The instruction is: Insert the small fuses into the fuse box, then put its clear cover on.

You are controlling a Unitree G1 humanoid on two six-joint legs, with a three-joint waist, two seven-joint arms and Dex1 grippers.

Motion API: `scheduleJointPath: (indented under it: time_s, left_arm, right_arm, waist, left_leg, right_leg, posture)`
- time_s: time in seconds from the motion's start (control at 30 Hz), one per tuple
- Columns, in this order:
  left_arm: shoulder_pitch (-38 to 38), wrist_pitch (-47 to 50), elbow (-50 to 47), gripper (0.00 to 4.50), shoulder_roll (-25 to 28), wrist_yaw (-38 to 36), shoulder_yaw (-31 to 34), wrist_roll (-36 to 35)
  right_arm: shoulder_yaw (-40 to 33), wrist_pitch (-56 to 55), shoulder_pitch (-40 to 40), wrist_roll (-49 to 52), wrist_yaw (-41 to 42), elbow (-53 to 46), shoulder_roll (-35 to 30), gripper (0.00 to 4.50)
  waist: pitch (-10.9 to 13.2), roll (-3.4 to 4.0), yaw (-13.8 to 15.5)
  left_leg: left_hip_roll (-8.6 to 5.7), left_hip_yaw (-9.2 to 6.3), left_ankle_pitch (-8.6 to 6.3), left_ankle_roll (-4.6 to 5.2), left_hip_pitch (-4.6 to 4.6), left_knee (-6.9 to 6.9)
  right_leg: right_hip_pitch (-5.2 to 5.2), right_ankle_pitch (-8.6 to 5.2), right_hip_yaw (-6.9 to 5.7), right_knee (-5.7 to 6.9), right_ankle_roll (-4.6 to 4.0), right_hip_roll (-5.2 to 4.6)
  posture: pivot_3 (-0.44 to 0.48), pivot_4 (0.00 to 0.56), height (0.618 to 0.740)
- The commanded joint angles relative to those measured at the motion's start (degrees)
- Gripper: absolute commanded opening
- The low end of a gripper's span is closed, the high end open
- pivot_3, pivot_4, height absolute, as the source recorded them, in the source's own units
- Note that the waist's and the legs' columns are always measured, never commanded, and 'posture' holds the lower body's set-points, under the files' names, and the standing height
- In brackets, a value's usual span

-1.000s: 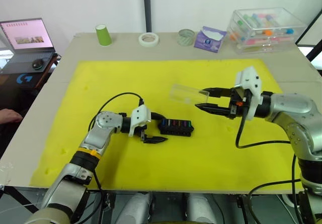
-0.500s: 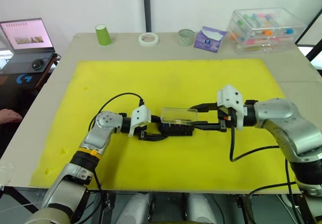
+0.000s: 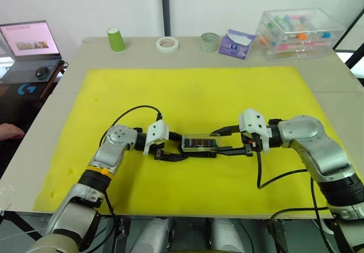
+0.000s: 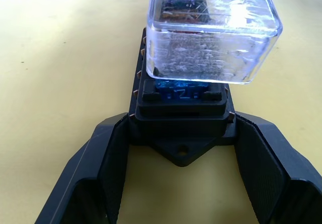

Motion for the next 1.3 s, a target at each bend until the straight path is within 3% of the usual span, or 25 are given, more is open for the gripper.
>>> scheduleJointPath:
  time_s: [0.03, 1.3]
  left_arm:
    - [0.7, 0.2, -1.2, 2.72, 0.4, -1.1, 0.7, -0.9]
    - [-1.0, 0.5, -0.3, 2.72, 0.2, -1.1, 0.7, 0.0]
  right_arm:
    - [0.3, -2.0, -0.1, -0.9, 0.6, 0.9, 1.0, 1.86]
    - [1.4, -3.4, 1.6, -2.9, 0.4, 6.4, 3.3, 1.86]
  waist:
    - [0.0, 0.0, 0.0]
    - [0.0, 0.0, 0.0]
  left_leg:
    - [0.0, 0.0, 0.0, 0.0, 0.0, 0.0]
    - [0.0, -0.01, 0.0, 0.0, 0.0, 0.02]
  right_leg:
    - [0.0, 0.0, 0.0, 0.0, 0.0, 0.0]
    - [0.0, 0.0, 0.0, 0.01, 0.0, 0.01]
  posture:
    - [0.0, 0.15, 0.74]
    - [0.0, 0.15, 0.74]
